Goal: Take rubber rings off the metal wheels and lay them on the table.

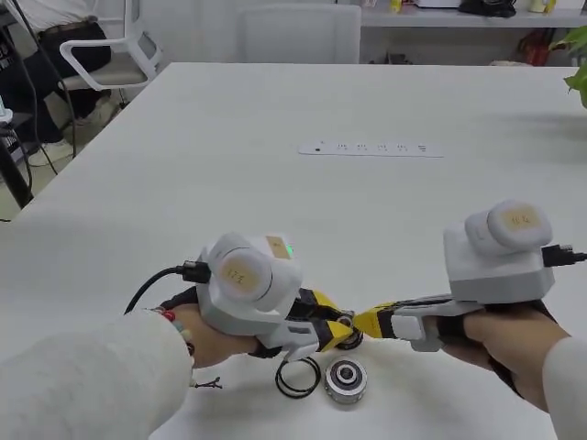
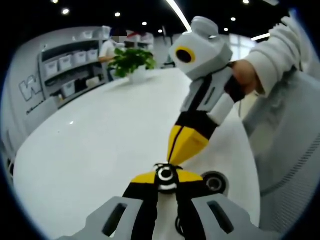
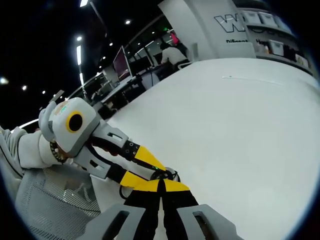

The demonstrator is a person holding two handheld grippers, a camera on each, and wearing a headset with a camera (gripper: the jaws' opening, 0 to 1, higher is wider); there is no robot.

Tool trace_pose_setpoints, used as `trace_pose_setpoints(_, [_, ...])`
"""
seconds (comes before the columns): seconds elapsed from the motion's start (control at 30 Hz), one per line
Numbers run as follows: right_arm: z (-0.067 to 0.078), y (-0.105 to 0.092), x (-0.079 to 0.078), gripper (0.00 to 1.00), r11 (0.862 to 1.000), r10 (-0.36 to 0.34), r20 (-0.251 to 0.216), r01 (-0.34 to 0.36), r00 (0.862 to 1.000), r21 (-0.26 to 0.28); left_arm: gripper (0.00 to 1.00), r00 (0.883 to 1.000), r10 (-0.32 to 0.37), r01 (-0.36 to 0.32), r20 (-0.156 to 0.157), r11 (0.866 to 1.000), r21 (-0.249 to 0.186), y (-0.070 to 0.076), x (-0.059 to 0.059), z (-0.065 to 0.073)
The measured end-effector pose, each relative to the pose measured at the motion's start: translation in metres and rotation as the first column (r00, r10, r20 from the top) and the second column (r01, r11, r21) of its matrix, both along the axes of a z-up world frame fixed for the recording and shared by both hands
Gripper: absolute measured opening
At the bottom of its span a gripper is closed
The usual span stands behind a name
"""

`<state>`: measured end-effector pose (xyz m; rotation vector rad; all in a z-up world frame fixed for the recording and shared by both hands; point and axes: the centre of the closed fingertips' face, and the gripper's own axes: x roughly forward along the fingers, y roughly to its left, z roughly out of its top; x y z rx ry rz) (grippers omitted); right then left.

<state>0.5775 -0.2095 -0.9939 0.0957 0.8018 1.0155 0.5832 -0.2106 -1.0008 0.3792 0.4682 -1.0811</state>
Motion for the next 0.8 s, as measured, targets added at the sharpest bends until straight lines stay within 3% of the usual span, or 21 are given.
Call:
trace_pose_setpoints(0.17, [0.001, 0.002, 0.000, 0.00, 1.000, 0.004, 0.003, -0.005, 1.000, 0.010, 0.14, 1.000, -0.001, 0.001, 0.000, 1.000, 0.000, 0.000, 0.000, 0.000])
trace_pose_setpoints(0.2, [0.005, 0.006, -0.002, 0.00, 0.999, 0.018, -0.006, -0.017, 1.000, 0.040, 0.14, 1.000, 0.000, 0.000, 0.000, 1.000, -0.001, 0.000, 0.000, 0.000])
trace_pose_setpoints(0.27, [0.008, 0.008, -0.001, 0.00, 0.999, 0.013, 0.010, -0.014, 1.000, 0.048, 0.14, 1.000, 0.004, -0.004, 0.001, 1.000, -0.002, 0.000, 0.001, 0.000])
trace_pose_setpoints(0.3, [0.016, 0.013, 0.002, 0.00, 0.995, -0.007, 0.017, 0.005, 1.000, 0.103, 0.14, 1.000, 0.004, -0.004, 0.001, 1.000, -0.002, 0.000, 0.001, 0.000])
trace_pose_setpoints(0.33, [0.014, 0.009, 0.002, 0.00, 0.996, -0.014, -0.014, 0.016, 1.000, 0.083, 0.14, 1.000, 0.005, -0.005, 0.001, 1.000, -0.003, 0.000, 0.001, 0.000])
trace_pose_setpoints(0.4, [0.010, 0.005, 0.005, 0.00, 0.998, -0.025, 0.010, 0.025, 1.000, 0.060, 0.14, 1.000, 0.007, -0.007, 0.001, 1.000, -0.004, 0.000, 0.001, 0.000])
trace_pose_setpoints(0.47, [0.007, 0.002, 0.006, 0.00, 0.997, -0.049, -0.027, 0.050, 0.998, 0.057, 0.14, 1.000, 0.014, -0.014, -0.006, 1.000, -0.007, 0.000, 0.001, 0.000])
trace_pose_setpoints(0.53, [0.006, -0.001, 0.008, 0.00, 0.996, -0.063, -0.032, 0.064, 0.998, 0.056, 0.14, 1.000, 0.015, -0.015, -0.008, 1.000, -0.003, 0.000, 0.001, 0.000])
trace_pose_setpoints(0.7, [0.004, -0.003, 0.008, 0.00, 0.997, -0.068, -0.032, 0.070, 0.997, 0.040, 0.14, 0.998, 0.035, -0.035, -0.046, 0.999, -0.007, 0.000, 0.003, 0.003])
trace_pose_setpoints(0.73, [0.005, -0.003, 0.008, 0.00, 0.997, -0.068, -0.032, 0.069, 0.997, 0.040, 0.14, 0.999, 0.028, -0.028, -0.043, 1.000, 0.001, 0.000, 0.003, 0.004])
trace_pose_setpoints(0.8, [0.007, -0.002, 0.008, 0.00, 0.997, -0.066, -0.026, 0.067, 0.997, 0.040, 0.13, 1.000, 0.013, -0.012, -0.009, 1.000, 0.013, 0.000, 0.004, 0.012])
